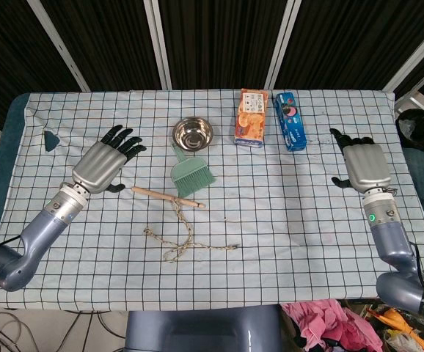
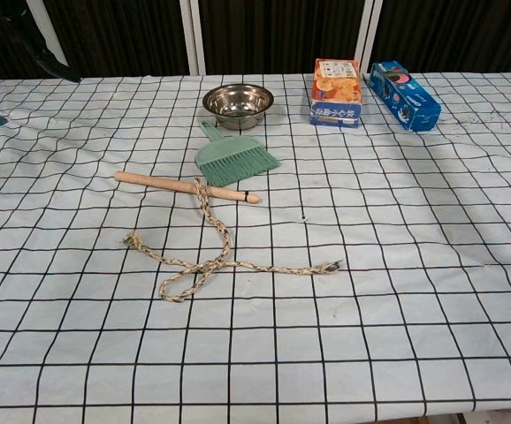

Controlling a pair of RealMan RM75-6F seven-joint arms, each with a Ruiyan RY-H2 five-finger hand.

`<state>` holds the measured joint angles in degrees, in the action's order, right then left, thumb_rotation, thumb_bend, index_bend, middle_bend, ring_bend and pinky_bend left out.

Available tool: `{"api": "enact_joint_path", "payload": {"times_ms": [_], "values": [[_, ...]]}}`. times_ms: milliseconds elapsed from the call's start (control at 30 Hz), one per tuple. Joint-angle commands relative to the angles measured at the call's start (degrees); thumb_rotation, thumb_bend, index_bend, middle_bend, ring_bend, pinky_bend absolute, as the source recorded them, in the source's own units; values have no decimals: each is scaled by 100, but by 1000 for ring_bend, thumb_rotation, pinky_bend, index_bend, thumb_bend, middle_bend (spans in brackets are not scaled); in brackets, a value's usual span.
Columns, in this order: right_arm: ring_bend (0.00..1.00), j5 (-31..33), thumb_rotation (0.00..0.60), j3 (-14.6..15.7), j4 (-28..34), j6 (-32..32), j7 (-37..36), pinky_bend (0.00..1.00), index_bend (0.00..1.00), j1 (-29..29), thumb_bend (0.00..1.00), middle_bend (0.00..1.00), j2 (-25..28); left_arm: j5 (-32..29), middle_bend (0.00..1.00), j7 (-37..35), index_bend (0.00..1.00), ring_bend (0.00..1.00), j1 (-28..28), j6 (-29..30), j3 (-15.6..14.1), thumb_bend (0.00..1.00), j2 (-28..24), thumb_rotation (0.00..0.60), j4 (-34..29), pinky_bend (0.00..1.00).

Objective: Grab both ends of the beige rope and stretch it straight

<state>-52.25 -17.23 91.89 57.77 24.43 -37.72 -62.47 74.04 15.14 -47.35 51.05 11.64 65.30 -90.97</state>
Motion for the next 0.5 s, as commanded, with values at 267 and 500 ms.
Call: {"api": "enact_joint_path", "payload": {"times_ms": [267,500], "values": [[286,-125,600,92,-46,64,-90,235,83,49,114,230,87,64,142,128,192,24,-4,59,-99,82,94,600,75,32],[284,-254,600,117,129,188,-212,235,83,129,115,234,171,127,144,70,190,25,95,255,-104,82,-9,600,-89,33]]}}
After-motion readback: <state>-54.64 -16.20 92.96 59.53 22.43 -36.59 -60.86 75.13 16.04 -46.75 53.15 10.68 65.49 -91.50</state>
